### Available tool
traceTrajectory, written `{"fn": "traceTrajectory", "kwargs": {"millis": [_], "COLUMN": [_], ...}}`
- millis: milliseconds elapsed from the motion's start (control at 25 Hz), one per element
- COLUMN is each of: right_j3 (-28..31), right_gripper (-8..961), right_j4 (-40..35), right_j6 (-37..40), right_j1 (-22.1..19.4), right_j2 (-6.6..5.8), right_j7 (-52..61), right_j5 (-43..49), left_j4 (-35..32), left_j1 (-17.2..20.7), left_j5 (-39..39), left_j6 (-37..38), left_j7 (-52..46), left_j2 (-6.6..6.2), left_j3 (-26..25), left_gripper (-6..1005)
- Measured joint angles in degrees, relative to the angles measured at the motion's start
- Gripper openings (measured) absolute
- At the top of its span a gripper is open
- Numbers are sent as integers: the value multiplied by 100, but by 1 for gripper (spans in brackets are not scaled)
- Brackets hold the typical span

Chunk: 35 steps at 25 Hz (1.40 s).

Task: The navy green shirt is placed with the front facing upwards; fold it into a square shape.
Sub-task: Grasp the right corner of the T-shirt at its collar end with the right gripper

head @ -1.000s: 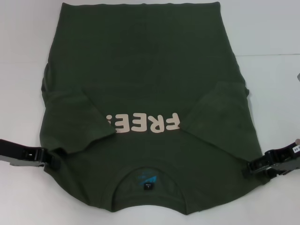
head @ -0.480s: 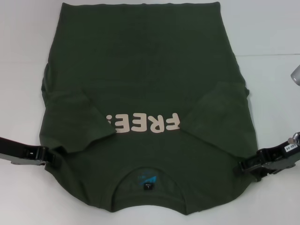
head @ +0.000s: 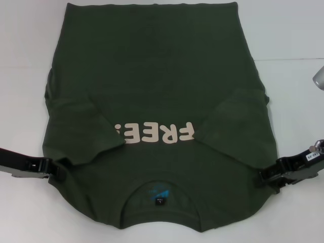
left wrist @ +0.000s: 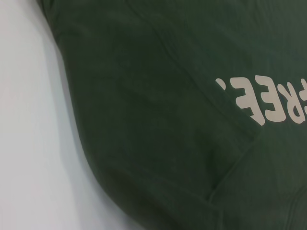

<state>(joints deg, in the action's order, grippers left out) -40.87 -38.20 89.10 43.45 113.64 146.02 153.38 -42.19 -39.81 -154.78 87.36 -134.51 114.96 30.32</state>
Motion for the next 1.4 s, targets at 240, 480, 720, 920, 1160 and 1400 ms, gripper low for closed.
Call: {"fn": "traceTrajectory", "kwargs": {"millis": [240,480,720,920,1160,1400], "right_j3": [-107,-184,-251,-275,-265,-222], "right_gripper": [648,492,355,197,45,39], "right_j4": [-22,-25,-16,-25,-51,-86], "right_j6": [-2,-9,-21,-41,-33,81], "right_j1": [59,110,139,139,134,121], "right_j2": [12,35,57,61,43,-10], "right_j7": [-3,24,28,-7,-143,-264], "right_j5": [4,7,8,7,-9,-31], "left_j4": [0,0,0,-4,-22,-36], "left_j1": [-7,-9,-9,-9,13,50], "left_j5": [1,13,18,18,59,78], "left_j6": [-1,0,1,1,69,200], "left_j7": [5,16,24,29,30,31], "left_j2": [0,0,-7,-9,-23,-44], "left_j3": [1,0,1,1,1,-8], "left_gripper": [49,49,49,49,50,50]}}
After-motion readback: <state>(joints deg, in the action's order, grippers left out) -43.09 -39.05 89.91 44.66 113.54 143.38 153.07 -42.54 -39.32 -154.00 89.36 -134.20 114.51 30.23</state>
